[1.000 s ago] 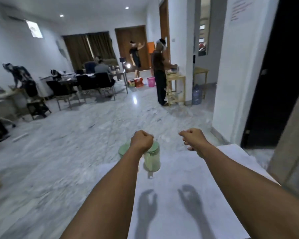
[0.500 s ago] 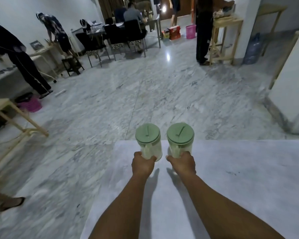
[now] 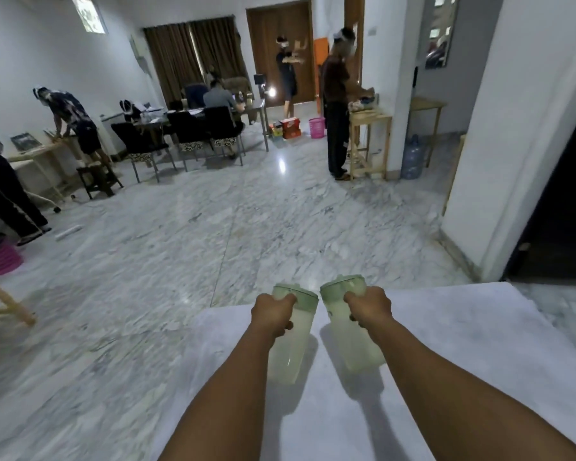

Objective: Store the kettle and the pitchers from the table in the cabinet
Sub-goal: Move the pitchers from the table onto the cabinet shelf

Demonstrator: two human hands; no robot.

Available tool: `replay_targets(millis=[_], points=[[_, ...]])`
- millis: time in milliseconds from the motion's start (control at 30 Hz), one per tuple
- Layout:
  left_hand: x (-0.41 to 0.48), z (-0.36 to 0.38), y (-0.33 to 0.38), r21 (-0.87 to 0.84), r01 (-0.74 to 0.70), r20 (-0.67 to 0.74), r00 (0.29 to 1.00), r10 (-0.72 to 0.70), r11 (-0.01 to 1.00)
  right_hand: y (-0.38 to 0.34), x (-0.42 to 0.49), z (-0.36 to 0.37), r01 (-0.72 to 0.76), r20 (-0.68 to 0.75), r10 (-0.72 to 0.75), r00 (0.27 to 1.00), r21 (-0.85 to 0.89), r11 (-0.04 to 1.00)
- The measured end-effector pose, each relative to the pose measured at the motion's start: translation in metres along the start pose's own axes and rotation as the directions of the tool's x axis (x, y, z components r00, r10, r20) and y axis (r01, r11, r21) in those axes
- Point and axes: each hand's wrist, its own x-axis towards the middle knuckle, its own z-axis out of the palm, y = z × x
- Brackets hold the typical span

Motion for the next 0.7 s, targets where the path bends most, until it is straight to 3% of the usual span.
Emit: replay_targets(millis=[167,300,467,567,700], points=[[-0.101,0.022,0.047,0.021,-0.204,0.196,0.961,0.196,0.979,-0.006,-0.1,-0.101,0.085,-0.198,-0.069,0.978,0.074,0.994],[-0.208,0.059,0.07,-0.001,-0.327,0.401,0.865,0.3,0.945,0.017,-0.203,-0.208,0.128,-0.365,-0.089,0.927,0.082,0.988],[-0.363,0.14,0.105,-0.033,-0.456,0.679,0.643,0.355,0.889,0.061,-0.356,-0.371,0.093,-0.555,-0.045,0.83,0.058,0.994],[-0.474,0.193,0.12,-0.057,-0.521,0.805,0.48,0.348,0.852,0.09,-0.46,-0.455,-0.009,-0.616,0.056,0.786,0.079,0.997],[-0.631,0.258,0.121,-0.161,-0.58,0.907,0.231,0.351,0.799,0.122,-0.597,-0.55,-0.14,-0.767,0.166,0.62,0.099,0.985]])
